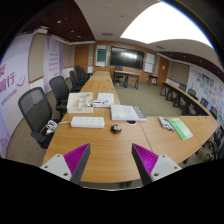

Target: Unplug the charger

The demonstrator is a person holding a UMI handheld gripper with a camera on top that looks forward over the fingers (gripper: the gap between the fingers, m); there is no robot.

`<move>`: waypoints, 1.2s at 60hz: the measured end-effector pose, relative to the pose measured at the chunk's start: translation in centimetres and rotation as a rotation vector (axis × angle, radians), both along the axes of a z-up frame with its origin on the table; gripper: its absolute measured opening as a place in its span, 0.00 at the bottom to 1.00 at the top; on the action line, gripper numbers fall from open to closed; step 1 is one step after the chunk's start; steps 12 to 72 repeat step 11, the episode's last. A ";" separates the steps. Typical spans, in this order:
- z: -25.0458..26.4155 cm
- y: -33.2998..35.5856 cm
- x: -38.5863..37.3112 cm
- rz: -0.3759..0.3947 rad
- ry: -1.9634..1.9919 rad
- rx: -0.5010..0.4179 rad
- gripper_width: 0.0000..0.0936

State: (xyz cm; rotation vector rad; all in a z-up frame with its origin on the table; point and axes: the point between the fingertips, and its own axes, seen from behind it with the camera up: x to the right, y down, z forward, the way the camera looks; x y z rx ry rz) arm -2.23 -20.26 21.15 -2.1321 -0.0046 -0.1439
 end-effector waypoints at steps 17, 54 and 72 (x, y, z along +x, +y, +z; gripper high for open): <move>0.1 -1.1 0.1 -0.010 0.003 -0.005 0.91; 0.1 -1.1 0.1 -0.010 0.003 -0.005 0.91; 0.1 -1.1 0.1 -0.010 0.003 -0.005 0.91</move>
